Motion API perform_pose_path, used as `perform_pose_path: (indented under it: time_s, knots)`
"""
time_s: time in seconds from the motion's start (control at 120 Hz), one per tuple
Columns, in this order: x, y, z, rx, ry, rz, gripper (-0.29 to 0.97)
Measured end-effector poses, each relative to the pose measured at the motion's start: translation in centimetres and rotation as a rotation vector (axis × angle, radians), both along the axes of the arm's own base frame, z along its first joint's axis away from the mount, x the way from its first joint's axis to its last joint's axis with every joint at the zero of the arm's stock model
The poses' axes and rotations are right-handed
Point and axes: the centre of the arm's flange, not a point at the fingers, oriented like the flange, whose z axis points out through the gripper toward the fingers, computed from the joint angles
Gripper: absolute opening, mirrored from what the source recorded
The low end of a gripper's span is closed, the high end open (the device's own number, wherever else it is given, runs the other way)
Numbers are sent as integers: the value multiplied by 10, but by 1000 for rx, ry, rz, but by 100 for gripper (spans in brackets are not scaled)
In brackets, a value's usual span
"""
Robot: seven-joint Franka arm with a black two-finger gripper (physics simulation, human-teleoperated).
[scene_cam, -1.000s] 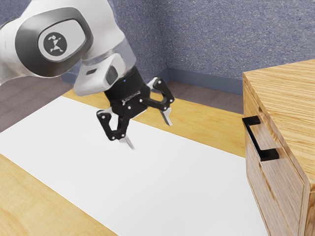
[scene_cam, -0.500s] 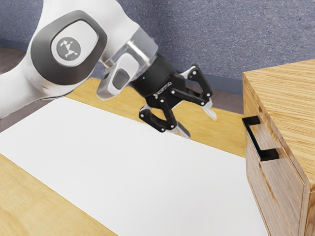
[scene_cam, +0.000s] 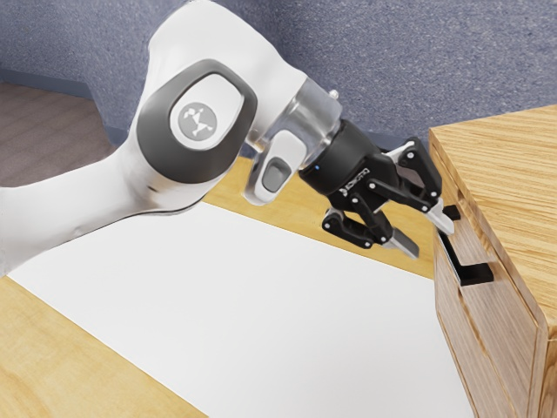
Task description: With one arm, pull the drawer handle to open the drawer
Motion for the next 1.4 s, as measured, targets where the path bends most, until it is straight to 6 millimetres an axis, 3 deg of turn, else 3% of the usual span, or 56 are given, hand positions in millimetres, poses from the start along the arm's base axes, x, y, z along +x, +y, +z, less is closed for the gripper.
perform_pose_path:
  time_s: [0.133, 0.25, 0.383, 0.542, 1.05, 1.267, 1.4]
  knots:
    - [7, -8, -11, -8, -13, -24, 24]
    - [5, -9, -17, -3, -24, -34, 14]
    - [-15, 6, -13, 35, -52, -14, 7]
    - [-28, 43, -9, 66, -70, 45, 1]
    - [-86, 66, -7, 88, -99, 46, -4]
    - [-102, 95, -8, 62, -95, 71, -4]
    - [-115, 101, -7, 59, -99, 69, -4]
